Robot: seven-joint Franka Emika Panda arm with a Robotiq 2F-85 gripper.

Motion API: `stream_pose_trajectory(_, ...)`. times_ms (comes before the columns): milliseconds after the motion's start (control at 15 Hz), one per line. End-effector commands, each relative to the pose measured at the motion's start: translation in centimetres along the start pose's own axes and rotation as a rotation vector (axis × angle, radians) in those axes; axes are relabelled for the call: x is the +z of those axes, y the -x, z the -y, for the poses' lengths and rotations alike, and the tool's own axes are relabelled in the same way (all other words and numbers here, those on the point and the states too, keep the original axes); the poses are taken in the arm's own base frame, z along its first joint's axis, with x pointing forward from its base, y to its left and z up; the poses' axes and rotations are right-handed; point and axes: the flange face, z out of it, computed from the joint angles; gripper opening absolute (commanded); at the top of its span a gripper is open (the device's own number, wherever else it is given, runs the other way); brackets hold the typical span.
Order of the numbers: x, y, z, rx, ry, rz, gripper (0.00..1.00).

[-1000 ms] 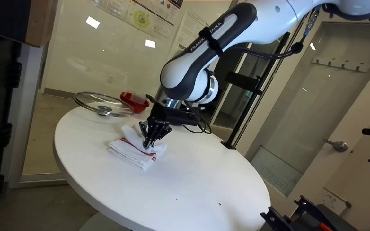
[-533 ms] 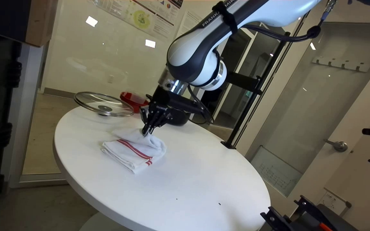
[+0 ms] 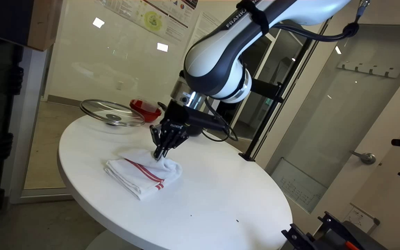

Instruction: Fold the towel

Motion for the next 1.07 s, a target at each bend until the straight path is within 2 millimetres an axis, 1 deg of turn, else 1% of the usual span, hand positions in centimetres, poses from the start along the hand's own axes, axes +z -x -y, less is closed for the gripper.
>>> stream_pose_trajectory(0, 1.2, 2.7, 1.0, -0.090, 0.009, 0.018, 0.40)
stream_pose_trajectory(133, 1.7, 3.8, 1.4, -0.112, 0.013, 0.044, 0.53)
stream_pose_trajectory(200, 1.9, 4.1, 1.4, -0.111, 0.018, 0.053, 0.61)
stream_pose_trajectory(267, 2.0, 4.2, 1.4, -0.103, 0.023, 0.060, 0.67)
stream_pose_trajectory(400, 1.9, 4.0, 0.8, -0.084, 0.012, 0.044, 0.81)
stream_pose_trajectory(533, 1.6, 3.0, -0.4, -0.038, 0.000, 0.002, 0.96)
stream_pose_trajectory(600, 1.0, 2.0, -1.6, 0.019, -0.019, -0.030, 0.99)
stream_pose_trajectory(667, 0.2, 1.0, -2.8, 0.076, -0.037, -0.059, 1.00)
stream_pose_trajectory(800, -2.1, -1.9, -6.6, 0.181, -0.050, -0.114, 1.00)
stream_pose_trajectory(1000, -5.6, -5.6, -12.1, 0.342, -0.063, -0.197, 1.00)
